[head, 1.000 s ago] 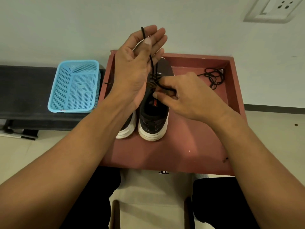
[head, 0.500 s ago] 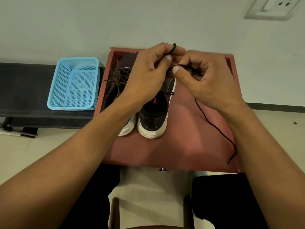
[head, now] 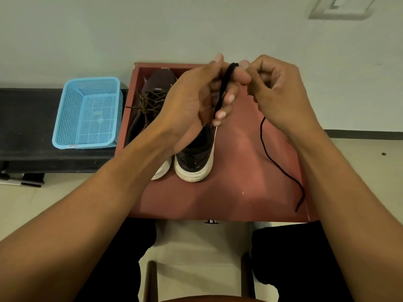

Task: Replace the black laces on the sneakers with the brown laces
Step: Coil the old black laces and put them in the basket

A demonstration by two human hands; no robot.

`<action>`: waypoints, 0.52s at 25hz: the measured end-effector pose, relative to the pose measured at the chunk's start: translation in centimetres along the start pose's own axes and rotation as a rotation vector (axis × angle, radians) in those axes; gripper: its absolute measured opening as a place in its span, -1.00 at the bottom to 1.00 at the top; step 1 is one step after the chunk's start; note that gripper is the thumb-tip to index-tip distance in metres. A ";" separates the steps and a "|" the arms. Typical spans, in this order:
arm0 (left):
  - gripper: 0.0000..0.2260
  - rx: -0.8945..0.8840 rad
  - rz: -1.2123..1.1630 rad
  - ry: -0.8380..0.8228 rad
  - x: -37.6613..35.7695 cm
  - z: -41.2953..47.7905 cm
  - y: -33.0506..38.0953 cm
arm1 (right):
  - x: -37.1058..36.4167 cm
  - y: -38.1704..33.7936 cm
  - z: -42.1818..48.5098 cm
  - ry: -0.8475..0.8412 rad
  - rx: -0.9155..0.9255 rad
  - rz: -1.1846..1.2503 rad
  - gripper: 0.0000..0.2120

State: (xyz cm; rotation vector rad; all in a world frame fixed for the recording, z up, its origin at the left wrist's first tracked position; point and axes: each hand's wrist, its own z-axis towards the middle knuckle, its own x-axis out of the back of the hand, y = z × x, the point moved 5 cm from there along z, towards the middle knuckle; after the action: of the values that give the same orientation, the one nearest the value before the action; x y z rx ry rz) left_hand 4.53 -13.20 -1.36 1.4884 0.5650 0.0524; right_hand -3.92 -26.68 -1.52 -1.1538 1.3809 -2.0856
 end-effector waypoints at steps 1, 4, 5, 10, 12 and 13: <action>-0.57 -0.007 -0.060 0.005 0.0 -0.1 0.2 | -0.6 0.3 0.0 -0.065 -0.011 -0.044 -0.65; -0.57 -0.050 -0.207 0.027 0.5 0.0 0.8 | -2.5 0.6 -0.5 -0.249 0.006 -0.229 -0.66; -0.56 -0.067 -0.237 0.047 0.8 0.0 1.1 | -3.1 0.4 -0.7 -0.290 0.037 -0.269 -0.68; -0.53 -0.101 -0.093 0.224 2.7 -0.2 1.7 | -5.1 -1.1 -1.7 -0.497 0.030 -0.258 -0.64; -0.53 -0.088 0.065 0.271 2.9 -0.3 1.7 | -4.8 -1.9 -1.9 -0.485 0.026 -0.119 -0.62; -0.52 -0.075 0.154 0.283 2.9 -0.4 1.7 | -4.4 -2.2 -1.8 -0.458 0.026 -0.040 -0.62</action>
State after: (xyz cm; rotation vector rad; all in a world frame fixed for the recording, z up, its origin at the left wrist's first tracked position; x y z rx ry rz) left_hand 7.37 -11.62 -0.70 1.4588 0.6661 0.4050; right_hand -2.50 -21.60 -1.72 -1.5372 1.1149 -1.7081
